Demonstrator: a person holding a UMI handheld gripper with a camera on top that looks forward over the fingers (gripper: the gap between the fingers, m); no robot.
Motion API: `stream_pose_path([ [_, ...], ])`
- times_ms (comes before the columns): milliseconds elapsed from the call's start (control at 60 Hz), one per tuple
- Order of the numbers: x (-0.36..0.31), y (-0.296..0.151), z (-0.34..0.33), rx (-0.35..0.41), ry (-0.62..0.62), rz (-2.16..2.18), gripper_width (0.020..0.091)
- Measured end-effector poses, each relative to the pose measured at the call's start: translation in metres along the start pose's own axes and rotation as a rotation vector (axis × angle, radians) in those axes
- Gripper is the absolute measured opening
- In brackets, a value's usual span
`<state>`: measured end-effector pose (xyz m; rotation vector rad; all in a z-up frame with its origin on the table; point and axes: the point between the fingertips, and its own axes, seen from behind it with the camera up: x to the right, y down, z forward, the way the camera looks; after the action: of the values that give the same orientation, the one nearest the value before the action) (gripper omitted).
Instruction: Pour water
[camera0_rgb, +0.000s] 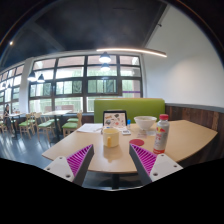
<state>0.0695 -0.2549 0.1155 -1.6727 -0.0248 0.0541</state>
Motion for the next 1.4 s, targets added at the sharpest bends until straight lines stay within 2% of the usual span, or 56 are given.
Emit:
stream_pose_path([
  [133, 0.040, 0.008, 0.005, 0.001, 0.068, 0.015, 0.0807],
  [317, 0.129, 0.011, 0.035, 0.011, 0.173, 0.009, 0.0806],
  [483, 0.198, 0.011, 0.095, 0.027, 0.231, 0.007, 0.0822],
  [667, 0.231, 0.005, 0.165, 0.039, 0.249, -0.009, 0.0818],
  [717, 0.234, 0.005, 0.181, 0.042, 0.242, -0.016, 0.0788],
  [783, 0.242, 0.008, 0.192, 0.024, 0.264, -0.033, 0.0512],
  [833, 0.248, 0.005, 0.193, 0.045, 0.301, -0.010, 0.0501],
  [967, 0.247, 0.008, 0.201, 0.036, 0.280, 0.011, 0.0382],
  [1100, 0.243, 0.008, 0.205, 0.028, 0.303, -0.032, 0.0366],
  [1183, 0.237, 0.005, 0.206, -0.023, 0.328, -0.144, 0.0368],
  [1267, 0.225, -0.014, 0.210, -0.041, 0.358, -0.352, 0.0366],
  [1400, 0.197, -0.071, 0.217, -0.083, 0.391, -0.840, 0.0366],
])
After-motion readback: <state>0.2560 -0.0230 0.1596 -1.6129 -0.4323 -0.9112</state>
